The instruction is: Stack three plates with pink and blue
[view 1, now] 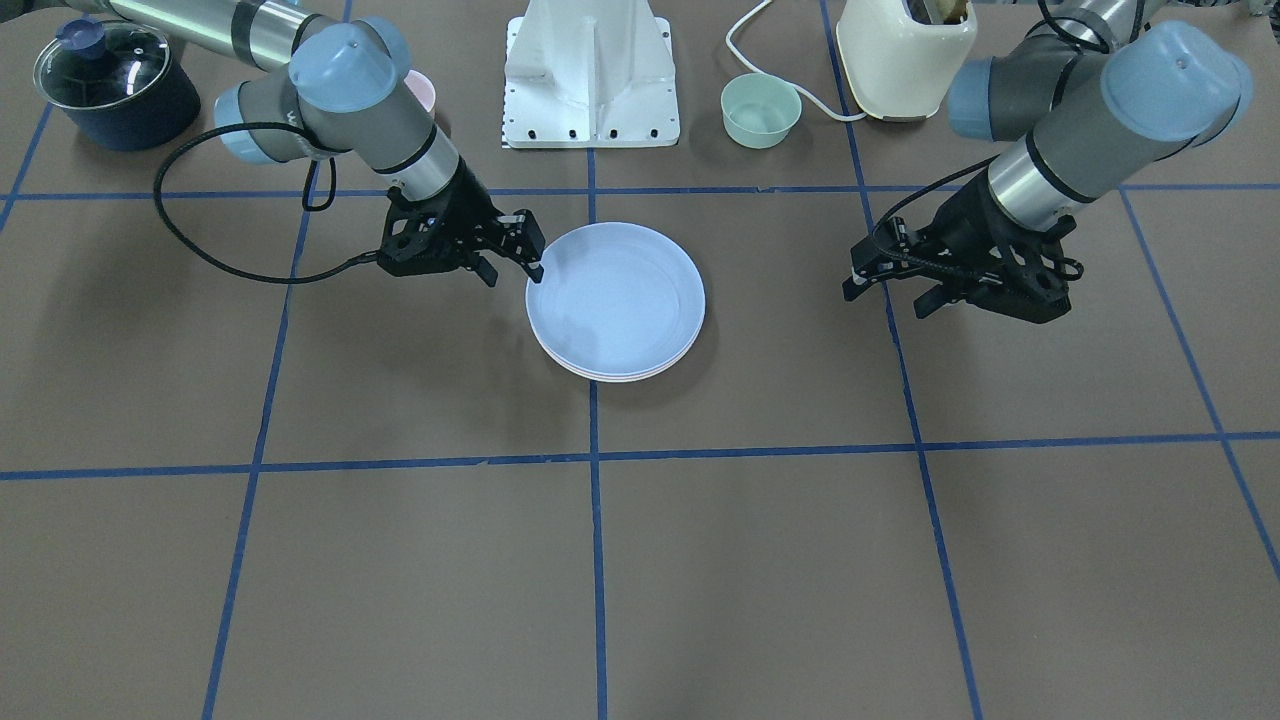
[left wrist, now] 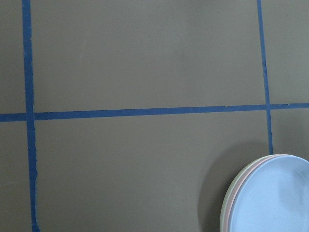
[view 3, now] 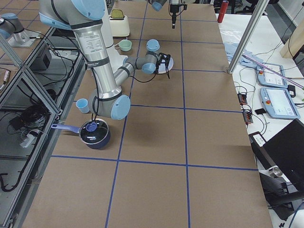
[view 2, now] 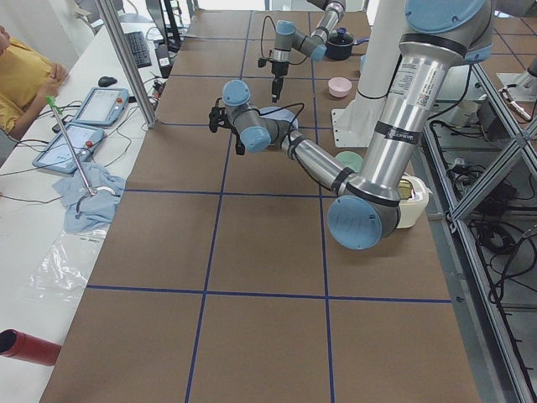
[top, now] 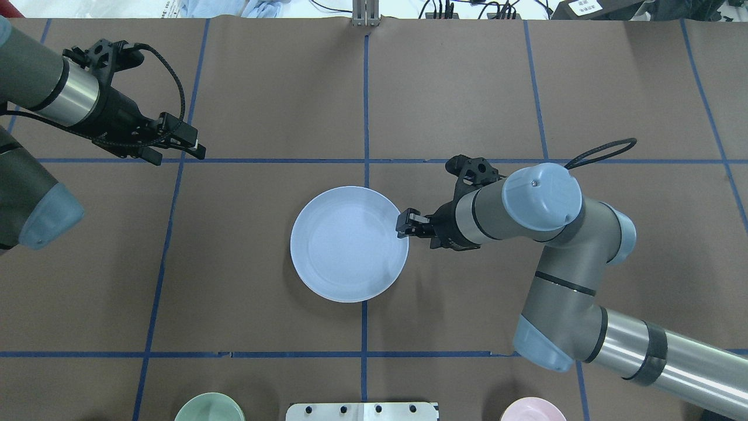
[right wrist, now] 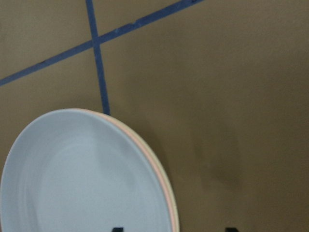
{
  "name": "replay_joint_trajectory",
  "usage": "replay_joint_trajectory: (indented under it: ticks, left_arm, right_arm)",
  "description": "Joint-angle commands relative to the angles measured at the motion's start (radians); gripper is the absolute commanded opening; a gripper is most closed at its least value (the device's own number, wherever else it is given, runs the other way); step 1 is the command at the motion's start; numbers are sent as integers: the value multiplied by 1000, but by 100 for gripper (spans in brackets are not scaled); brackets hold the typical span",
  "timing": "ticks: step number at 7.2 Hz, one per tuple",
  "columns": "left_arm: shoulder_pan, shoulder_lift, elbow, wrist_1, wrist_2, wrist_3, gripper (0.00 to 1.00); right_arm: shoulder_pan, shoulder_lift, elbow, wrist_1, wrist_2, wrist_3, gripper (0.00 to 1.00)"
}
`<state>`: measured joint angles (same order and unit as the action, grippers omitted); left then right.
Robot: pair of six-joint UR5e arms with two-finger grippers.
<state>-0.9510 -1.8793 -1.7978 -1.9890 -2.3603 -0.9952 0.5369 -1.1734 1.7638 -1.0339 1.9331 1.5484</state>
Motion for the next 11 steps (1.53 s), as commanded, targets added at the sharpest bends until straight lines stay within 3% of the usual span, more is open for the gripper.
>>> replay_joint_trajectory:
  ticks: [1, 3, 5, 7, 9, 11]
  left_arm:
    - [-43, 83, 0, -2, 1, 189, 100]
    - [-150, 194, 0, 1, 1, 435, 100]
    - [-286, 270, 50, 1, 0, 690, 100]
    - [-456, 269, 193, 1, -4, 956, 100]
    - [-514, 258, 242, 3, -20, 1041, 100]
    - [-515, 240, 235, 3, -19, 1038, 100]
  right_arm:
    - [150, -119, 3, 2, 114, -148, 100]
    - [337, -288, -6, 3, 232, -456, 100]
    - [537, -406, -50, -44, 288, -807, 100]
    - [743, -410, -128, -177, 380, -1133, 100]
    - [849, -367, -135, -392, 385, -1377, 100]
    - [885, -325, -132, -503, 388, -1403, 100]
